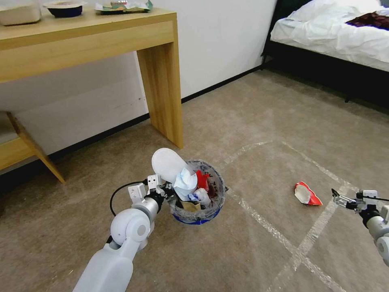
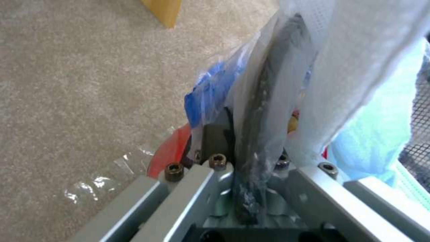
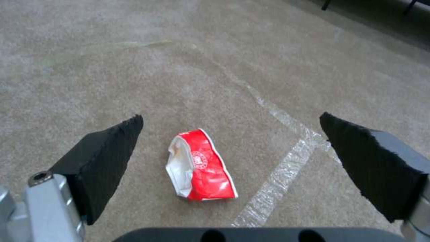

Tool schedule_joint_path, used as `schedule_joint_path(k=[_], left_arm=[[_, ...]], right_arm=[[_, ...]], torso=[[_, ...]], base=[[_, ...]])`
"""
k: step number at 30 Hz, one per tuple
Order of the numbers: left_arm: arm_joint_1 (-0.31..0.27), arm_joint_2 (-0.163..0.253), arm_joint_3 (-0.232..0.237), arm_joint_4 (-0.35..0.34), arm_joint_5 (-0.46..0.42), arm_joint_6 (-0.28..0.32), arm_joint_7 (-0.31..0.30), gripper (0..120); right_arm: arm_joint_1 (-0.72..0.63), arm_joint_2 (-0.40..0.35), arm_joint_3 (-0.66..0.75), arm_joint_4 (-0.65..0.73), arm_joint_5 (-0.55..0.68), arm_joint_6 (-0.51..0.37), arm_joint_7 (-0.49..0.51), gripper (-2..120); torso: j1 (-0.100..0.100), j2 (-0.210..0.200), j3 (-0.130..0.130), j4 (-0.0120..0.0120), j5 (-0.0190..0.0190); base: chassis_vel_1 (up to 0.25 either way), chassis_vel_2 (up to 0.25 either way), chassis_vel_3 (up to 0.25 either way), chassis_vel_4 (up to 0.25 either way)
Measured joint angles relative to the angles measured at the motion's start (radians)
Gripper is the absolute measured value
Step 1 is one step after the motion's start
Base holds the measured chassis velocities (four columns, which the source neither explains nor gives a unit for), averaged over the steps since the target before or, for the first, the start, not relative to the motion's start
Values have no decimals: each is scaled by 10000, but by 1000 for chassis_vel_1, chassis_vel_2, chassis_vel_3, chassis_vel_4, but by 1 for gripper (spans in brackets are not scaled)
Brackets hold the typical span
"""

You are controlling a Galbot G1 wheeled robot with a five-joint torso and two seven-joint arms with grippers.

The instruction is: Pick up the trash bin and place the garbage on the floor into it.

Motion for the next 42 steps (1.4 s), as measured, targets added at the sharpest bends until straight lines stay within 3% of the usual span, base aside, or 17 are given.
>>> schedule_joint_path(k=[10, 24, 42], left_arm=[[-43, -38, -125, -52, -34, -9, -28, 1], [-363, -134, 65, 37, -200, 192, -204, 1], [-355, -103, 60, 135, -192, 155, -188, 1]], right_arm=[[197, -267, -227, -221, 9, -273, 273, 100], [764, -897, -586, -1110, -140, -541, -76, 100], [1002, -344, -655, -1242, -418, -788, -546, 100]], torso=[[0, -1, 0, -4, 1], [0, -2, -2, -5, 1], [-1, -3, -3, -4, 1]], base=[[0, 0, 0, 0], [0, 0, 0, 0], [0, 0, 0, 0]])
